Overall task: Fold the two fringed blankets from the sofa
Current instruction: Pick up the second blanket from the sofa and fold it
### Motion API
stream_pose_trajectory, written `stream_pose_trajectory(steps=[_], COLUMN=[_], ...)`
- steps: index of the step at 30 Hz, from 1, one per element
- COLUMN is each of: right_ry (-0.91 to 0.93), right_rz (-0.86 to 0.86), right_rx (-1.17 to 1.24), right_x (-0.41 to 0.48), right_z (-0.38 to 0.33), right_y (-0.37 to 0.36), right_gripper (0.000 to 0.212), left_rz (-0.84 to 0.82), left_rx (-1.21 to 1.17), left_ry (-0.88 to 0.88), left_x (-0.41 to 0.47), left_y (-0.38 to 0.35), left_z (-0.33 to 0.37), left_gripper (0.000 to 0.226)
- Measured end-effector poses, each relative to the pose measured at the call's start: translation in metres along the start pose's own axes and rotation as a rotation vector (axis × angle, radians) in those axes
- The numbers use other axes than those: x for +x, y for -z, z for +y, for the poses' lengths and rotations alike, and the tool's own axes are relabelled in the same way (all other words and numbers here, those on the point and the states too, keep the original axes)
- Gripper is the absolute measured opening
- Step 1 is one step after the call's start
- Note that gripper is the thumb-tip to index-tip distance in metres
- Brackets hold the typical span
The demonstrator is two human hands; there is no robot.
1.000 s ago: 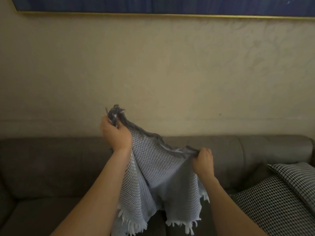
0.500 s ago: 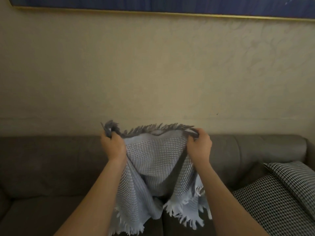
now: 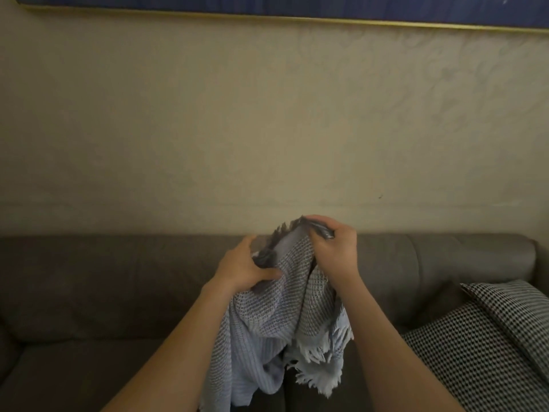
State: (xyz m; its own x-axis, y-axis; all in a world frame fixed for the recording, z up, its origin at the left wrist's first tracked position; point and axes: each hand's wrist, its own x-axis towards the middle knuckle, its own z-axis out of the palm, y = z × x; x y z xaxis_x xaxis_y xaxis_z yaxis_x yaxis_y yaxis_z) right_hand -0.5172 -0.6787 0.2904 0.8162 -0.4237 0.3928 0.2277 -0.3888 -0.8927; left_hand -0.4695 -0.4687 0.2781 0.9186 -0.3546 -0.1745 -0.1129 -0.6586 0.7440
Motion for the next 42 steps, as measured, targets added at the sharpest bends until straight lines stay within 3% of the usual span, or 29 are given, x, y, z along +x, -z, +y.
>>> stream_pose_trajectory(steps=[2, 5, 6, 10, 13, 15, 17, 20, 25, 27, 28, 32, 34, 37, 40, 42], right_ry=[0.024, 0.017, 0.006, -0.048, -0.053, -0.058, -0.066, -0.053, -0.02, -0.029, -0.059, -0.176, -0.143, -0.117, -0.151, -0.135], right_rz=[-0.057, -0.098, -0.098, -0.117, -0.104, -0.073, -0.052, -0.046, -0.307, -0.395, -0.455, -0.669, -0.821, -0.987, -0.88, -0.578], right_rx=[0.062, 0.121, 0.142, 0.242, 0.247, 0.25, 0.256, 0.236, -0.014, -0.209, -0.283, -0.423, -0.43, -0.427, -0.326, -0.311], right_x=[0.0, 0.004, 0.005, 0.008, 0.01, 0.011, 0.012, 0.012, 0.006, 0.003, 0.002, -0.002, -0.002, -0.001, -0.002, -0.007], right_z=[-0.008, -0.011, -0.011, -0.011, -0.013, -0.011, -0.009, -0.007, 0.004, 0.012, 0.013, 0.012, 0.015, 0.022, 0.027, 0.029], right_y=[0.0, 0.001, 0.002, 0.001, -0.002, -0.005, -0.007, -0.007, -0.012, -0.019, -0.022, -0.025, -0.022, -0.017, -0.014, -0.017], right_gripper=[0.028, 0.029, 0.028, 0.024, 0.028, 0.026, 0.021, 0.014, 0.008, 0.038, 0.044, 0.045, 0.041, 0.016, 0.037, 0.04], left_rz=[-0.028, 0.029, 0.055, 0.049, 0.007, -0.011, -0.025, 0.13, 0.672, 0.802, 0.856, 0.97, 0.998, 1.027, 1.038, 1.037], left_rx=[0.042, 0.016, -0.009, -0.104, -0.195, -0.267, -0.264, -0.205, -0.089, -0.109, -0.122, -0.111, -0.112, -0.141, -0.166, -0.168], left_ry=[-0.018, -0.06, -0.062, -0.065, -0.049, -0.028, -0.064, -0.098, -0.096, -0.094, -0.092, -0.065, -0.036, 0.021, 0.045, 0.039], left_x=[0.002, 0.005, 0.004, 0.002, 0.005, 0.005, 0.005, 0.006, 0.01, 0.006, 0.005, 0.002, 0.002, -0.001, -0.002, -0.002], left_y=[-0.003, -0.001, 0.0, 0.007, 0.008, 0.009, 0.011, 0.022, 0.04, 0.042, 0.042, 0.048, 0.051, 0.052, 0.054, 0.056], left_z=[-0.004, -0.009, -0.01, -0.008, -0.006, -0.005, -0.005, -0.001, 0.021, 0.032, 0.036, 0.039, 0.037, 0.033, 0.027, 0.024], left_gripper=[0.102, 0.035, 0.022, 0.026, 0.008, 0.008, 0.026, 0.029, 0.031, 0.023, 0.021, 0.024, 0.021, 0.021, 0.023, 0.023])
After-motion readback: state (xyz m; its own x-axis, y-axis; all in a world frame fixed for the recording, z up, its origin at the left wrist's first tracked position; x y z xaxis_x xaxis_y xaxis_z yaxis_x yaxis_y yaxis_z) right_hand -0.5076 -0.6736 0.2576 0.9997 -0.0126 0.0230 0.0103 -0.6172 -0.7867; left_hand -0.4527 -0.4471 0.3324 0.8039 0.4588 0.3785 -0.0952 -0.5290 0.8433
